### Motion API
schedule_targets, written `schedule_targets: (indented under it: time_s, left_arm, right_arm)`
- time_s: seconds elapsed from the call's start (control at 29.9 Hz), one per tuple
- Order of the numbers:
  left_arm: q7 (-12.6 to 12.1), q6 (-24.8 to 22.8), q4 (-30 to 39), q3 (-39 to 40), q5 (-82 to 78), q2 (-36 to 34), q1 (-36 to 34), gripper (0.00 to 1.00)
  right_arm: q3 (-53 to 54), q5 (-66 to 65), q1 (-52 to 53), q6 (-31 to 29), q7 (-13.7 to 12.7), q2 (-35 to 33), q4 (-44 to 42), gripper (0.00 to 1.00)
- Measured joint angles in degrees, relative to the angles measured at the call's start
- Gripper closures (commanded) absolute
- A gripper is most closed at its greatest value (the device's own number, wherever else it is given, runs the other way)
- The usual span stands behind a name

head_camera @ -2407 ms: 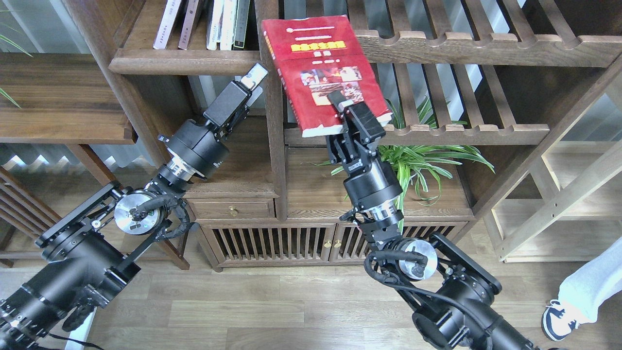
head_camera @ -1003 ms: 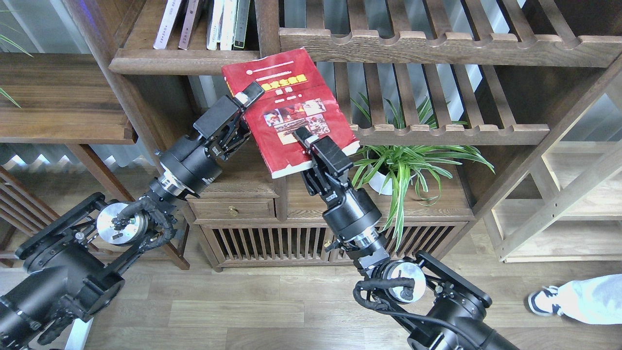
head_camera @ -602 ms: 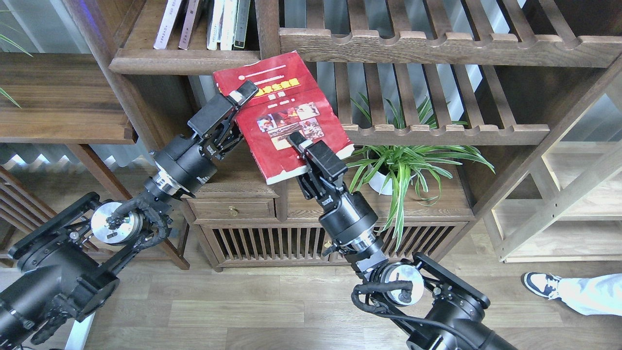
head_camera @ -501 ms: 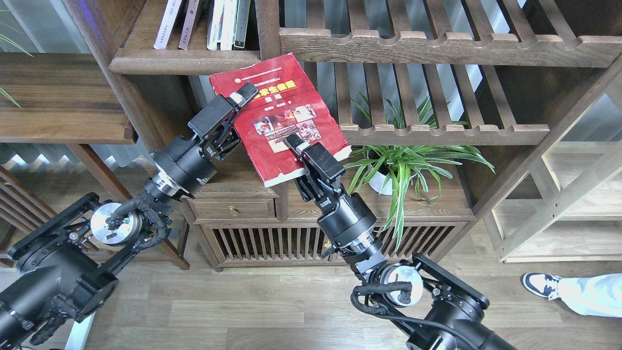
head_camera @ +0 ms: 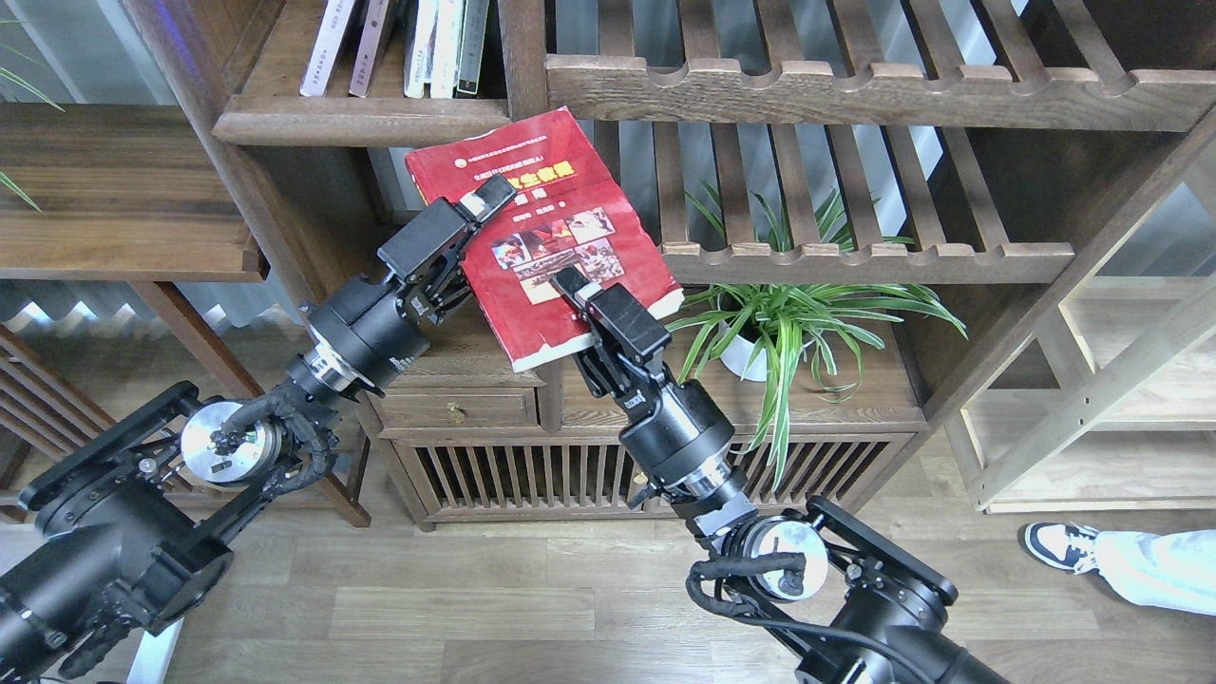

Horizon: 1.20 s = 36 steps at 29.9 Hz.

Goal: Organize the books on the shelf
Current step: 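Grasp the dark red book with the left gripper beside the right gripper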

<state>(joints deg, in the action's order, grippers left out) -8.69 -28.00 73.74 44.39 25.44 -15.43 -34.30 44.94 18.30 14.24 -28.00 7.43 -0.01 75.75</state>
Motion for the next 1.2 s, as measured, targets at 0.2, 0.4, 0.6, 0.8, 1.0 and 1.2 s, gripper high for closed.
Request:
schedule_targets:
  time_s: [0.2, 0.4, 0.6, 0.8, 1.0, 1.2]
  left_arm:
    - [-0.02, 0.0, 0.0, -0.15, -0.02, 0.08, -0.11, 0.32]
    - [-0.09, 0.0, 0.0, -0.1, -0.04, 0.08, -0.13, 0.49]
    - [-0.11, 0.0, 0.0, -0.03, -0.04, 0.07, 0.09, 0.63]
    - [-0.26, 0.0, 0.0, -0.07, -0.04, 0.05, 0.11, 0.73]
    - [-0.27, 0.0, 0.0, -0.23, -0.03, 0.07, 0.11, 0.87]
    - [-0.27, 0.0, -0.07, -0.27, 0.0, 0.21, 0.19, 0.97]
  right_arm:
    - [-0.05, -0.61, -0.01, 0.0, -0.1, 0.0, 0.0, 0.96]
    - [-0.05, -0.81, -0.09, 0.0, -0.1, 0.0, 0.0, 0.96]
    - [-0.04, -0.84, -0.08, 0.0, -0.07, 0.0, 0.0, 0.96]
    - [-0.03, -0.83, -0.01, 0.0, -0.05, 0.0, -0.07, 0.96]
    - [-0.03, -0.84, 0.0, 0.0, -0.05, 0.0, -0.08, 0.96]
    - [-0.03, -0.83, 0.07, 0.0, -0.05, 0.0, -0.08, 0.95]
